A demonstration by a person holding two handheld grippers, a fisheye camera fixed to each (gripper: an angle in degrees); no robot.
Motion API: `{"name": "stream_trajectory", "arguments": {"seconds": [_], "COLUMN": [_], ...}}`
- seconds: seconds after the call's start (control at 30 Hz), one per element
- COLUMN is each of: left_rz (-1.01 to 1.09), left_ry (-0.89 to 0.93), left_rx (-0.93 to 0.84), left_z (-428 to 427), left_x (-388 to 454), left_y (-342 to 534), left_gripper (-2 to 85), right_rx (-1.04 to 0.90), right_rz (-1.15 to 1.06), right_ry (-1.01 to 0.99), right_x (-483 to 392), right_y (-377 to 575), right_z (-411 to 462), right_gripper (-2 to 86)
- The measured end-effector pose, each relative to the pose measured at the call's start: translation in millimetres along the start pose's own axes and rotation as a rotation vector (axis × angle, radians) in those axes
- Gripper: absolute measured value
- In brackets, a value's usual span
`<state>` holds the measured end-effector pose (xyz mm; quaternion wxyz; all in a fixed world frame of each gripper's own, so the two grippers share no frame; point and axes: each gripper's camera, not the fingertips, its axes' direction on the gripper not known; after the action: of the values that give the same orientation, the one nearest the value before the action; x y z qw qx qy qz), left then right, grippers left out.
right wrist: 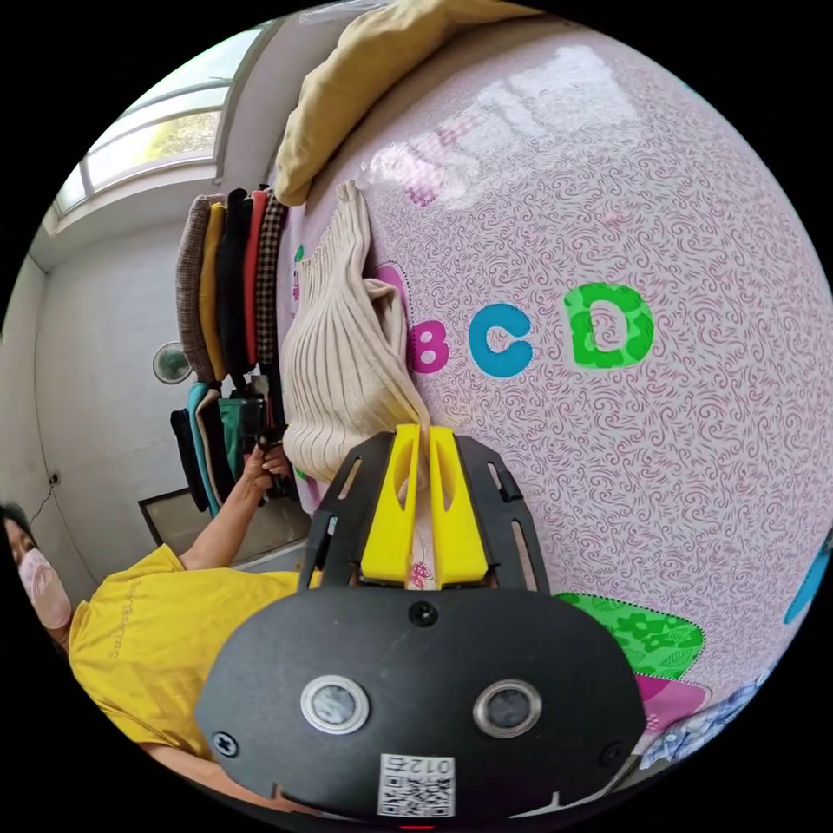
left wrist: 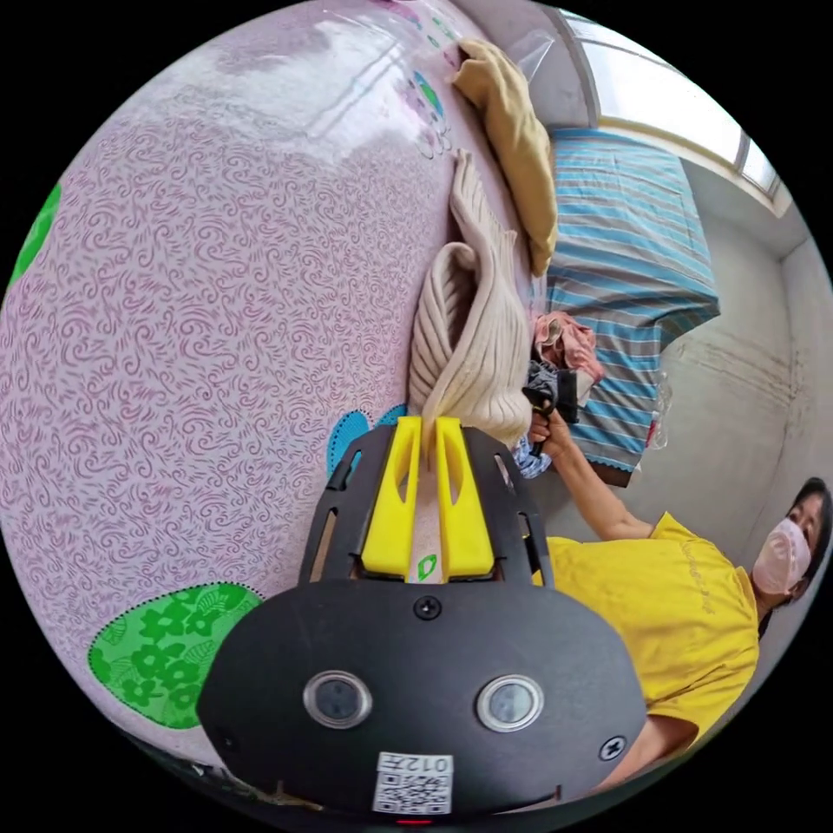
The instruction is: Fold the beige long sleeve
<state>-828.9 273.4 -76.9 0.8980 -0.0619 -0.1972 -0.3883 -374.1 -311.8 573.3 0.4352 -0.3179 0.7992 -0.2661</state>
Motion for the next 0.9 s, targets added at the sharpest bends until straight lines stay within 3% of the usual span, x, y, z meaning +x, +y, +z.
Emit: {"name": "stream_trajectory", "arguments": {"seconds": [0.13, 0.37, 0.6, 0.8, 0.9], "left_rz": [0.014, 0.035, 0.085, 0.168, 0.130], "left_ry": [0.057, -0.060, -0.167, -0.212, -0.283], "left_rx": [0.145, 0.265, 0.189, -0.046, 0.041], "left_z": [-21.9, -47.8, -28.7, 7.1, -18.6], "left_x": [5.5, 31.8, 57.2, 68.5, 58.0], "left_y": [17.6, 42.6, -8.1, -58.0, -57.8], "left_gripper": [0.8, 1.1, 1.8, 1.0, 0.8], "right_rx": [0.009, 0.013, 0.009, 0.000, 0.021], "right_rz": [-0.025, -0.024, -0.029, -0.036, -0.017], "right_ry": [0.004, 0.002, 0.020, 0.043, 0.051], "right_x": [-5.7, -4.6, -4.8, -5.7, -0.2], "right_y": [2.0, 0.5, -0.3, -1.6, -0.1], "right_z": [-2.8, -4.6, -9.0, -13.9, -20.8], "right_gripper": [1.9, 2.0, 2.2, 2.3, 2.5]}}
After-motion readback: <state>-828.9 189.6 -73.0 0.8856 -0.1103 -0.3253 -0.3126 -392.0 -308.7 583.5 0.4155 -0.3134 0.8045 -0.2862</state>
